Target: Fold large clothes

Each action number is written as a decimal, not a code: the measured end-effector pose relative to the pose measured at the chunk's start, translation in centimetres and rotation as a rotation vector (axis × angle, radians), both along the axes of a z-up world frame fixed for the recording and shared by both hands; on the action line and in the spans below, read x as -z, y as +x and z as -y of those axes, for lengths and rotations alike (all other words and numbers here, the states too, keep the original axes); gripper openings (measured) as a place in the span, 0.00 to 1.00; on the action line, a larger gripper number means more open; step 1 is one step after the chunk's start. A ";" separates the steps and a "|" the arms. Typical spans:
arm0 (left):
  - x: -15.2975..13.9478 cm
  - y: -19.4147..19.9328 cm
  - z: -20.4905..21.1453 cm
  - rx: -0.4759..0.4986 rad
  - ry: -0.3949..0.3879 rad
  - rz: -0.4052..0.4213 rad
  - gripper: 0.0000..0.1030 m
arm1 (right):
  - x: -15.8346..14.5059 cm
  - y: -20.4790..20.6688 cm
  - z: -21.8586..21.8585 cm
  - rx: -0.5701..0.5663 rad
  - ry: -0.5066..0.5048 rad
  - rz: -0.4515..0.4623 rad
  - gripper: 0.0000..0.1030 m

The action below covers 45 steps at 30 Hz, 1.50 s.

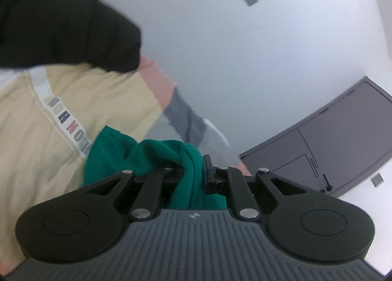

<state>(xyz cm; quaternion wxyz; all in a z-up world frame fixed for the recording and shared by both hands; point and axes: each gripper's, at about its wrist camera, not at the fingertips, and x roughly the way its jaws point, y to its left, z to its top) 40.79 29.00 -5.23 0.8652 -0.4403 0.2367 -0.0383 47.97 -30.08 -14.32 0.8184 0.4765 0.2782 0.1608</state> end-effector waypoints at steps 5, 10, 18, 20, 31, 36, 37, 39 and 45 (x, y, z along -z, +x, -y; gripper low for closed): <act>5.6 5.1 -1.3 0.001 -0.048 -0.081 0.15 | 5.3 3.5 -1.6 -0.018 -0.090 -0.026 0.10; 8.2 8.0 -2.0 0.008 -0.067 -0.140 0.16 | 7.6 5.7 -2.4 -0.032 -0.112 -0.060 0.10; 6.4 6.9 -1.3 0.059 -0.012 -0.111 0.38 | 7.6 4.9 -2.0 -0.068 -0.098 -0.016 0.14; 5.0 5.5 -1.2 0.051 -0.002 -0.082 0.68 | 6.3 3.8 -2.2 -0.081 -0.133 0.011 0.28; -2.6 -5.1 4.1 0.162 0.311 -0.040 0.73 | -1.9 -5.3 -3.6 -0.032 -0.411 0.175 0.73; -2.6 -7.5 6.8 0.248 0.337 -0.077 0.73 | -4.4 -9.3 -5.3 -0.028 -0.498 0.280 0.73; -2.3 -7.6 7.2 0.266 0.338 -0.096 0.73 | -4.5 -9.9 -5.9 -0.053 -0.517 0.286 0.73; -1.2 -7.4 8.1 0.299 0.340 -0.154 0.73 | -3.8 -10.3 -7.3 -0.117 -0.549 0.271 0.72; 2.9 -5.5 9.8 0.286 0.388 -0.272 0.72 | -0.1 -7.5 -11.2 -0.191 -0.766 0.124 0.47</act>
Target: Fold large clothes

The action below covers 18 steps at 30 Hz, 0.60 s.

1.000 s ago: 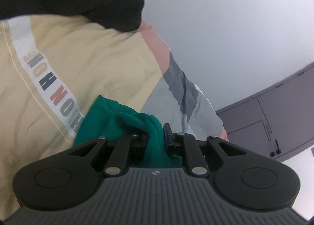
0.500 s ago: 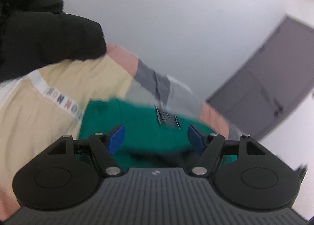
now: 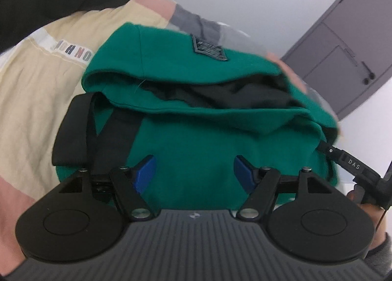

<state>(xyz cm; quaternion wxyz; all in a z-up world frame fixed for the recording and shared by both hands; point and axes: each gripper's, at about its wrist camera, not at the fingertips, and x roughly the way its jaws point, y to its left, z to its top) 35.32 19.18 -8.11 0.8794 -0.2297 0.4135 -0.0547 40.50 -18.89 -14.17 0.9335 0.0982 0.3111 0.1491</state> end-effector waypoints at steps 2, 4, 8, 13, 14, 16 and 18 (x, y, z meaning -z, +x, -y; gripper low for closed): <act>0.5 0.6 0.2 -0.028 -0.009 0.021 0.72 | 1.2 1.4 -0.4 0.004 -0.027 -0.037 0.47; 0.4 1.2 0.6 -0.051 0.016 0.064 0.72 | 1.6 2.7 -0.6 0.012 -0.023 -0.072 0.46; 0.9 3.3 0.6 -0.103 0.065 0.103 0.72 | 1.7 6.0 -0.8 0.023 0.006 -0.124 0.46; 1.2 6.0 -0.3 -0.161 0.061 0.149 0.72 | 2.3 8.9 -1.7 0.001 0.040 -0.144 0.47; 1.2 6.6 -0.5 -0.169 0.060 0.158 0.72 | 2.3 9.0 -1.9 -0.009 0.051 -0.126 0.47; 1.1 7.5 -1.0 -0.182 0.059 0.182 0.72 | 2.4 9.4 -1.6 -0.004 0.078 -0.069 0.44; 1.0 8.4 -1.9 -0.208 0.044 0.204 0.72 | 2.4 9.9 -1.1 0.020 0.122 -0.027 0.45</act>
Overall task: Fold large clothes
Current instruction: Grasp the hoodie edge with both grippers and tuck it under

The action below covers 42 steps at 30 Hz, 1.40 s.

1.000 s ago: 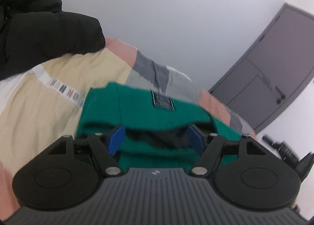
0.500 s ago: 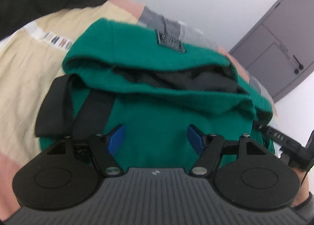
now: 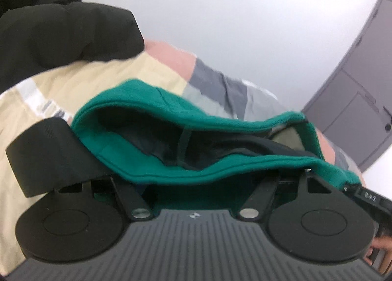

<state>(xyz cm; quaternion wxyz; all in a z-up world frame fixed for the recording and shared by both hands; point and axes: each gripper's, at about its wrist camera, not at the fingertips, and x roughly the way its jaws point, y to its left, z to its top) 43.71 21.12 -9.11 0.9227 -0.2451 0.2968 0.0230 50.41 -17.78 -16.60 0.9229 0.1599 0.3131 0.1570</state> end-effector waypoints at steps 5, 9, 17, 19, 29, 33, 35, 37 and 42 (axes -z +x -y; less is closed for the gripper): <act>-0.7 1.4 -2.4 -0.061 -0.076 0.078 0.72 | 0.1 0.5 2.0 0.071 0.177 0.077 0.47; -1.4 1.2 -3.3 -0.079 -0.088 0.136 0.72 | -0.6 0.3 2.8 0.073 0.269 0.124 0.46; -1.4 0.7 -3.1 -0.074 -0.075 0.078 0.72 | -1.0 2.0 2.2 0.071 0.189 -0.027 0.17; -1.4 0.8 -3.0 -0.072 -0.059 0.052 0.72 | -1.7 1.4 1.9 0.048 0.150 -0.010 0.18; -0.3 -0.7 -2.8 -0.088 0.099 -0.042 0.72 | -1.7 -0.7 1.8 0.175 -0.120 0.032 0.69; 0.1 -1.3 -3.3 -0.115 0.151 -0.071 0.72 | -0.9 -1.0 3.0 0.236 -0.243 0.065 0.67; 0.6 -1.1 -3.5 -0.119 0.164 -0.099 0.72 | -0.3 -0.4 3.8 0.242 -0.247 0.037 0.68; 1.0 -0.9 -3.6 -0.124 0.164 -0.124 0.73 | 0.3 0.2 4.3 0.207 -0.206 0.010 0.67; 1.5 -0.4 -3.3 -0.134 0.157 -0.156 0.72 | 1.9 1.3 3.1 0.103 -0.206 -0.063 0.68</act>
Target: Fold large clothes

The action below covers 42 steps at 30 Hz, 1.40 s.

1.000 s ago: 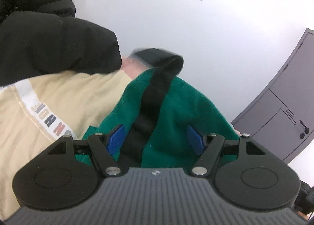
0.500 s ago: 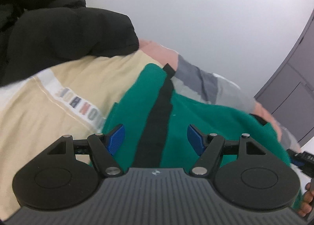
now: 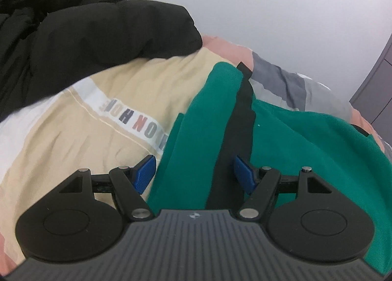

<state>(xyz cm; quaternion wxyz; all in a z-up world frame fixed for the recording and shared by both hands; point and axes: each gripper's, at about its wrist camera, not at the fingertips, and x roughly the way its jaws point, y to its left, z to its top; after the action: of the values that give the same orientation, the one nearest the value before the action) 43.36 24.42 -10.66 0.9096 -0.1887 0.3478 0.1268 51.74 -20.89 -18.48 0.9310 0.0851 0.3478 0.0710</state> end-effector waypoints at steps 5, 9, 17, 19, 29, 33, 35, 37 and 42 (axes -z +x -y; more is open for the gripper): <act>0.0 -0.3 0.5 -0.005 0.017 0.002 0.49 | -0.4 -0.6 -0.8 -0.034 -0.043 0.048 0.16; -0.7 -0.8 0.5 -0.015 0.030 0.053 0.20 | -2.1 -2.1 -0.3 0.018 -0.056 0.163 0.12; -0.9 -0.7 -0.3 -0.031 0.005 0.072 0.16 | -1.0 -1.1 2.2 0.134 -0.028 0.129 0.12; -0.6 -0.5 -0.1 -0.021 0.022 0.056 0.17 | 0.3 -0.5 1.7 0.123 -0.056 0.095 0.12; -3.2 -2.6 1.0 -0.039 0.058 0.087 0.64 | -1.5 -3.0 2.4 0.134 0.022 0.124 0.38; -5.3 -4.9 3.3 -0.008 0.120 0.159 0.67 | -3.9 -5.9 1.9 0.084 0.079 0.189 0.51; -6.2 -5.9 4.6 0.039 0.107 0.201 0.67 | -5.1 -7.3 1.0 0.037 0.078 0.220 0.52; -6.8 -6.5 5.9 0.086 0.100 0.224 0.67 | -6.2 -8.7 -0.1 -0.019 0.092 0.244 0.51; -6.5 -6.8 9.4 0.201 0.126 0.215 0.67 | -6.7 -10.8 -3.7 -0.186 0.125 0.241 0.50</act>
<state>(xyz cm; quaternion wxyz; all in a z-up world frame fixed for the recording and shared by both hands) 36.59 14.99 -4.17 0.9597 -0.1080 0.2569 0.0360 40.91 -17.17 -11.75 0.9483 0.1010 0.2349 0.1882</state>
